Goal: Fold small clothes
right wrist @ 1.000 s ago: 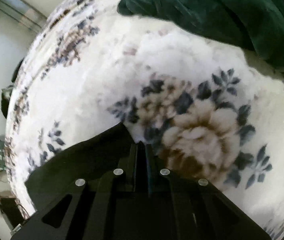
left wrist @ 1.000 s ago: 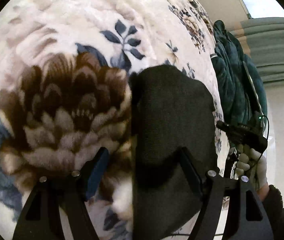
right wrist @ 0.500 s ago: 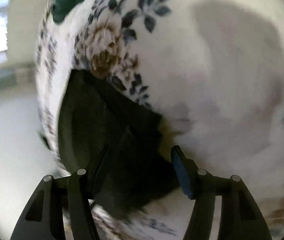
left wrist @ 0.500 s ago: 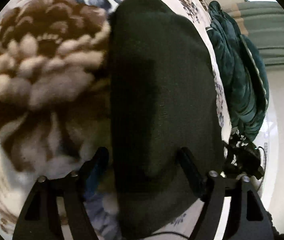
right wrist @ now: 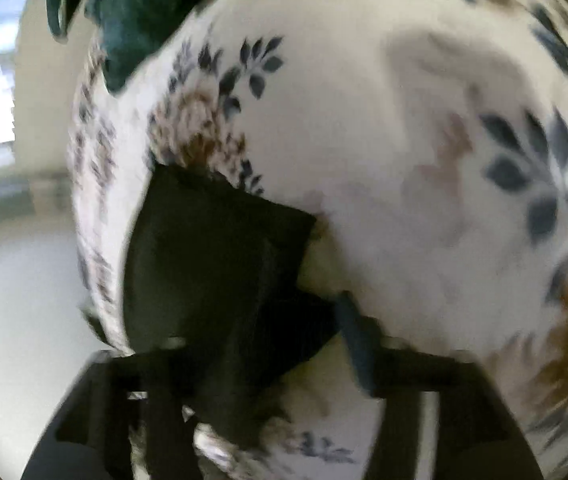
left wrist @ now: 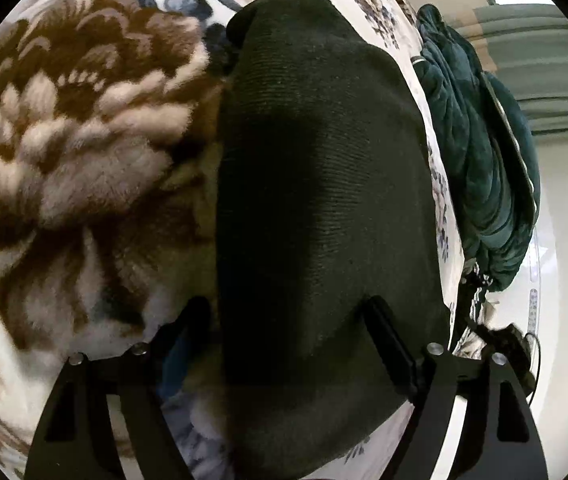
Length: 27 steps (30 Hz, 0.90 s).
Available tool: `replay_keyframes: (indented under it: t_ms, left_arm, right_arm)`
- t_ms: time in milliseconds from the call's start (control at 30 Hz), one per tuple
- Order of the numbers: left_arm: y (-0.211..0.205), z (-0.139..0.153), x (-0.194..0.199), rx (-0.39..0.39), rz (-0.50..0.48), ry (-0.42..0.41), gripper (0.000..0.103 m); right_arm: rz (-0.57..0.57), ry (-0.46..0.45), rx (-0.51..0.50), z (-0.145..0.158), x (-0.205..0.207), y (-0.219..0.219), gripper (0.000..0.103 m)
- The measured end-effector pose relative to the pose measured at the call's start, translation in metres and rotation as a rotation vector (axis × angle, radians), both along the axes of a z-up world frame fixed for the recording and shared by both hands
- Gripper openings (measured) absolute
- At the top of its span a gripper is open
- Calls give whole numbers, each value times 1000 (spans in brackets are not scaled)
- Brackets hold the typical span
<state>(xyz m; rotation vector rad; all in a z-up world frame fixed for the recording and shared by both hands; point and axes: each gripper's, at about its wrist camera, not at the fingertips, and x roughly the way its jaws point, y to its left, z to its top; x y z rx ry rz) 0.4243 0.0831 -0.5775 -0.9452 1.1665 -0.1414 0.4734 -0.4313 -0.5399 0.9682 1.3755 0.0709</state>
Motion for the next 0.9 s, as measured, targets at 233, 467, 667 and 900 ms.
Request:
replay_keyframes:
  t_ms: [233,467,667,900]
  left_arm:
    - [-6,6,3,-13,63,-89,40]
    - [6,-4,4,-104,91,-96,36]
    - [9,-14,13,-169,146,-102,42]
    - [34,17,17,-136,67,-108,26]
  right_arm:
    - [13,87,101,-54,-3,48,70]
    - [-32,5,200,-68,-10,66,88]
    - [-18,-96,271,-75,25,118,75]
    - [-46,-150,178,-48,1,139,16]
